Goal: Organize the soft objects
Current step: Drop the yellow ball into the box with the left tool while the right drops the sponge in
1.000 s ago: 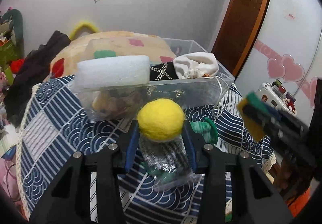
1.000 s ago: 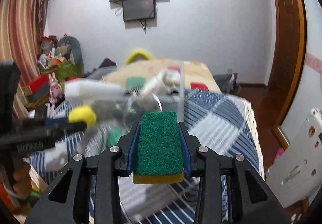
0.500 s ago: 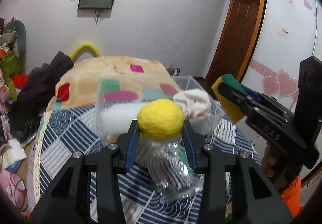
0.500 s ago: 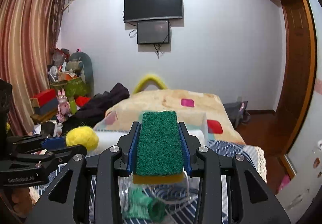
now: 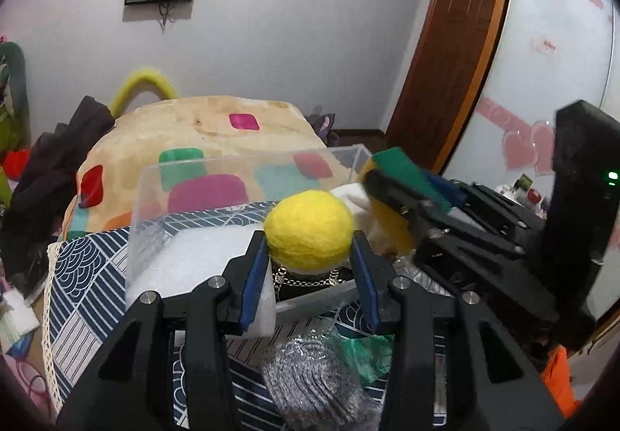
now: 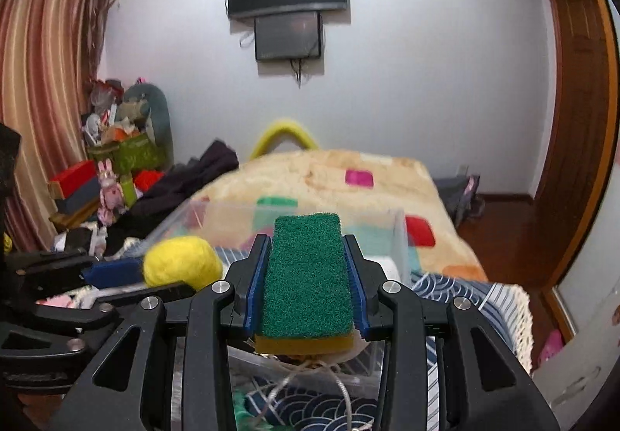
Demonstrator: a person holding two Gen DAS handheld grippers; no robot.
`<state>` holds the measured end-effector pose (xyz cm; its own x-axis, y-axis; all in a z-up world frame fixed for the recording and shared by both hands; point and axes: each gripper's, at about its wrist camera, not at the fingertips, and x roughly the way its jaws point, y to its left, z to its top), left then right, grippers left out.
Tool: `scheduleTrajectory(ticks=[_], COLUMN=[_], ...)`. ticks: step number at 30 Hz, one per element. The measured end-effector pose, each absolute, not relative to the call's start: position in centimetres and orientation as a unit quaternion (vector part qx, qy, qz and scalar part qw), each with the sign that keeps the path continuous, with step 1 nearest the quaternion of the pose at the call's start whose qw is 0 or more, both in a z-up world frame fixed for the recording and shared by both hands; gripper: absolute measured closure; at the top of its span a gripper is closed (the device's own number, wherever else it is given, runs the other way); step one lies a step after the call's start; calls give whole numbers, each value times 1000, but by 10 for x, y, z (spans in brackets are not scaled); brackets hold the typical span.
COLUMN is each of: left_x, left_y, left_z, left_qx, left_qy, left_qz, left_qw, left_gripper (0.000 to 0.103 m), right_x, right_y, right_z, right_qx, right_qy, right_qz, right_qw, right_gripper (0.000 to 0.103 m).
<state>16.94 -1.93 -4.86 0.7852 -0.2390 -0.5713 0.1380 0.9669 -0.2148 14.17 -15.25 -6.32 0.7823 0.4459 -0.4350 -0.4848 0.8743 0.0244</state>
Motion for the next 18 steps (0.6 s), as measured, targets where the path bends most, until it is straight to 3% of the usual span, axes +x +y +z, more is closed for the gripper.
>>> scheduleTrajectory(ticks=[3, 8, 11, 15, 18], left_x=[173, 172, 169, 160, 154], left_y=[-22, -23, -21, -19, -17], left_z=[-50, -50, -47, -37, -27], left_qx=[-68, -62, -65, -69, -65], left_qy=[314, 312, 308, 292, 281], left_qz=[-90, -78, -79, -74, -69], left_qw=[943, 945, 946, 951, 955], left_gripper=[60, 49, 49, 38, 36], right_x=[149, 144, 139, 128, 123], right_y=[-151, -155, -156, -157, -160], right_z=[-71, -68, -60, -47, -38], right_qx=[-57, -58, -64, -70, -66], right_qy=[242, 248, 240, 218, 206], right_qz=[245, 245, 242, 236, 238], right_qw=[937, 935, 938, 944, 947], right_gripper=[69, 67, 59, 54, 47])
